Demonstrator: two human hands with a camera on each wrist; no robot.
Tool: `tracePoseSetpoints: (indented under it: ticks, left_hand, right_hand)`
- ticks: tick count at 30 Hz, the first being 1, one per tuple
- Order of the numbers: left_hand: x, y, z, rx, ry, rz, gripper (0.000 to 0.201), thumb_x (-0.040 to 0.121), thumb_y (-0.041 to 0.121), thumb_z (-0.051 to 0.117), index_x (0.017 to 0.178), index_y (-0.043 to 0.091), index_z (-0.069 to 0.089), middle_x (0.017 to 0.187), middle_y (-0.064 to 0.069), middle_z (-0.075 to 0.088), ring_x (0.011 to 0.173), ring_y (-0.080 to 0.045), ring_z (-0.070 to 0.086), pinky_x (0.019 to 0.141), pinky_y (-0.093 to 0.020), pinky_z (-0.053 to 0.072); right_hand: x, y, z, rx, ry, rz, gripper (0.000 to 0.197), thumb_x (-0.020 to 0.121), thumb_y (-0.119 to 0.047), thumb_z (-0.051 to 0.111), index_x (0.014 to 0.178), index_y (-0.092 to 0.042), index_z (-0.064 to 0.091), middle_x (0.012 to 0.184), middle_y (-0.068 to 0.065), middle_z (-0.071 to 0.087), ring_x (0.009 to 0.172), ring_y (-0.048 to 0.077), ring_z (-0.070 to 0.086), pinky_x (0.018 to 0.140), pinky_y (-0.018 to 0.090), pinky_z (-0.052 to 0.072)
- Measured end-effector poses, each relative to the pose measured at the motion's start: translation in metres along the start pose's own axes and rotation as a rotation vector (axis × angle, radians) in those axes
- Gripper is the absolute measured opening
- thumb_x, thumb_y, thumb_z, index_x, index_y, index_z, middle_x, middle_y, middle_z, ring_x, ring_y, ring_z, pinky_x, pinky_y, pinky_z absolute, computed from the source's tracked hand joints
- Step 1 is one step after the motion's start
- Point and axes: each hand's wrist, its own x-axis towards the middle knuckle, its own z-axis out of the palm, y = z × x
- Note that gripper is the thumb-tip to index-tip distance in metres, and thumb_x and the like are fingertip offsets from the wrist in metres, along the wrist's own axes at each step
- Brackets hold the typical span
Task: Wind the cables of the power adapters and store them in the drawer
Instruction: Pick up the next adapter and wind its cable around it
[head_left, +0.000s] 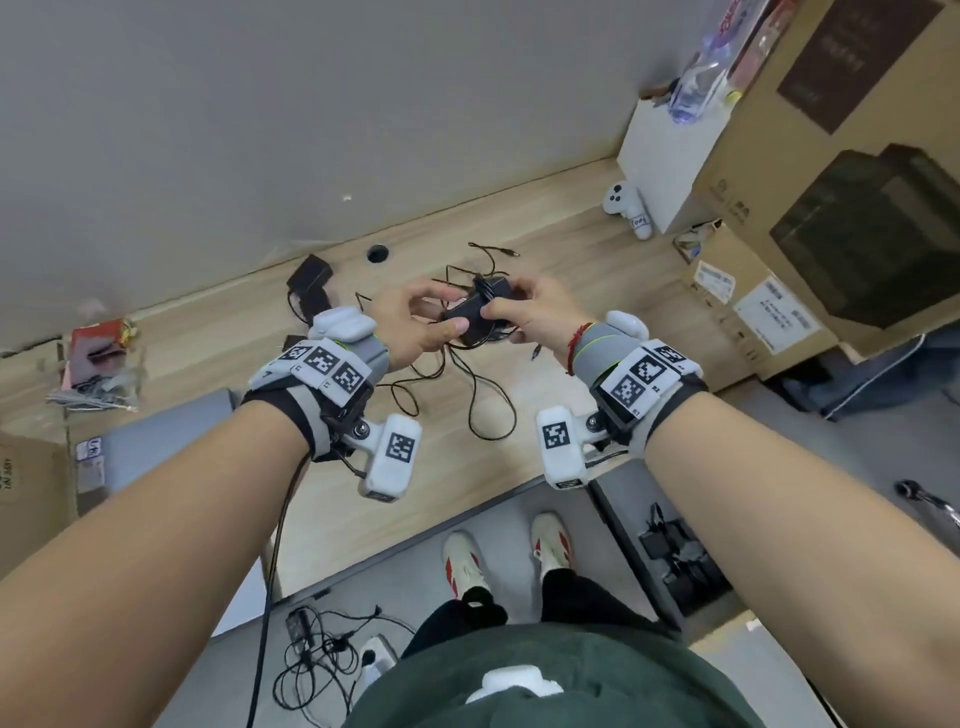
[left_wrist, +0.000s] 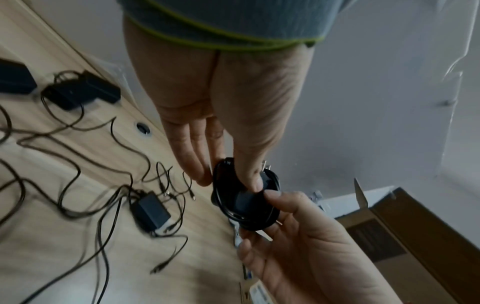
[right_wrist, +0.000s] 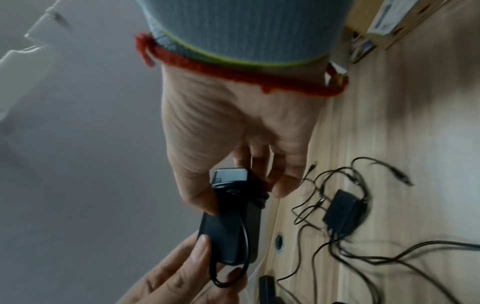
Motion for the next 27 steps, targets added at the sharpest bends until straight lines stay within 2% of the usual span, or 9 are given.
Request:
tracePoseSetpoints:
  ticks: [4, 8, 12, 16, 18, 21, 23, 25, 27]
  left_hand:
    - [0.013, -0.011, 0.045, 0.02, -0.094, -0.007, 0.031, 0.084, 0.004, 0.074, 0.113, 0.01, 0.065, 0.088, -0.001, 0.067, 0.074, -0.011, 0.064, 0.066, -0.021, 0.057]
    - [0.021, -0.024, 0.085, 0.045, -0.168, -0.049, 0.031, 0.084, 0.004, 0.073, 0.113, 0.016, 0.066, 0.088, -0.003, 0.068, 0.077, -0.019, 0.066, 0.077, -0.033, 0.058]
    - [0.026, -0.033, 0.14, 0.129, -0.232, -0.077, 0.035, 0.082, 0.003, 0.074, 0.113, 0.019, 0.066, 0.1, -0.006, 0.07, 0.078, -0.014, 0.066, 0.07, -0.02, 0.052]
    - [0.026, -0.04, 0.191, 0.216, -0.348, -0.089, 0.043, 0.076, 0.025, 0.081, 0.118, 0.024, 0.066, 0.113, 0.001, 0.071, 0.093, -0.015, 0.068, 0.089, -0.03, 0.051]
    - [0.022, -0.042, 0.226, 0.281, -0.43, -0.094, 0.046, 0.078, 0.031, 0.079, 0.121, 0.028, 0.065, 0.112, 0.007, 0.07, 0.088, -0.01, 0.067, 0.082, -0.017, 0.048]
    - [0.023, -0.056, 0.291, 0.345, -0.543, -0.086, 0.041, 0.084, 0.011, 0.073, 0.123, 0.02, 0.065, 0.092, 0.005, 0.067, 0.071, -0.008, 0.06, 0.059, -0.001, 0.038]
    - [0.021, -0.065, 0.318, 0.383, -0.624, -0.066, 0.042, 0.086, 0.008, 0.072, 0.127, 0.015, 0.063, 0.104, 0.002, 0.068, 0.068, 0.002, 0.056, 0.059, 0.001, 0.036]
    - [0.022, -0.079, 0.342, 0.421, -0.697, -0.04, 0.043, 0.086, 0.013, 0.072, 0.128, 0.015, 0.062, 0.118, 0.0, 0.067, 0.071, 0.007, 0.057, 0.066, -0.001, 0.041]
    - [0.024, -0.094, 0.366, 0.493, -0.735, -0.039, 0.043, 0.083, 0.025, 0.075, 0.125, 0.024, 0.063, 0.116, 0.004, 0.069, 0.081, -0.001, 0.064, 0.081, -0.021, 0.053]
  right_hand:
    - [-0.01, 0.043, -0.024, 0.098, 0.059, 0.122, 0.033, 0.084, -0.014, 0.071, 0.114, -0.018, 0.059, 0.1, -0.003, 0.062, 0.089, 0.017, 0.066, 0.073, 0.033, 0.057]
    - [-0.022, 0.084, -0.042, 0.204, 0.106, 0.167, 0.044, 0.081, -0.01, 0.076, 0.12, -0.017, 0.057, 0.11, 0.006, 0.061, 0.1, 0.025, 0.068, 0.08, 0.037, 0.06]
    - [-0.031, 0.124, -0.078, 0.183, 0.106, 0.229, 0.04, 0.083, -0.008, 0.075, 0.118, -0.018, 0.057, 0.107, 0.007, 0.06, 0.103, 0.028, 0.066, 0.085, 0.04, 0.059]
    - [-0.047, 0.16, -0.116, 0.138, 0.119, 0.283, 0.042, 0.084, -0.004, 0.073, 0.121, -0.016, 0.056, 0.101, 0.005, 0.062, 0.1, 0.024, 0.065, 0.086, 0.039, 0.059]
    - [-0.059, 0.19, -0.139, 0.127, 0.133, 0.35, 0.043, 0.083, -0.005, 0.074, 0.121, -0.015, 0.056, 0.106, 0.008, 0.063, 0.103, 0.025, 0.065, 0.085, 0.038, 0.059]
    - [-0.077, 0.246, -0.178, 0.073, 0.178, 0.457, 0.05, 0.082, -0.009, 0.075, 0.129, -0.014, 0.056, 0.117, 0.007, 0.062, 0.104, 0.023, 0.064, 0.083, 0.036, 0.06]
    - [-0.087, 0.275, -0.193, 0.029, 0.207, 0.506, 0.051, 0.08, -0.014, 0.077, 0.127, -0.016, 0.057, 0.116, 0.005, 0.064, 0.102, 0.022, 0.066, 0.082, 0.036, 0.06]
    - [-0.091, 0.301, -0.209, -0.013, 0.223, 0.57, 0.05, 0.079, -0.017, 0.078, 0.124, -0.019, 0.056, 0.11, 0.004, 0.064, 0.098, 0.024, 0.068, 0.083, 0.038, 0.06]
    - [-0.092, 0.333, -0.226, -0.064, 0.255, 0.628, 0.058, 0.073, -0.021, 0.081, 0.126, -0.018, 0.056, 0.111, 0.005, 0.064, 0.094, 0.027, 0.07, 0.084, 0.044, 0.06]
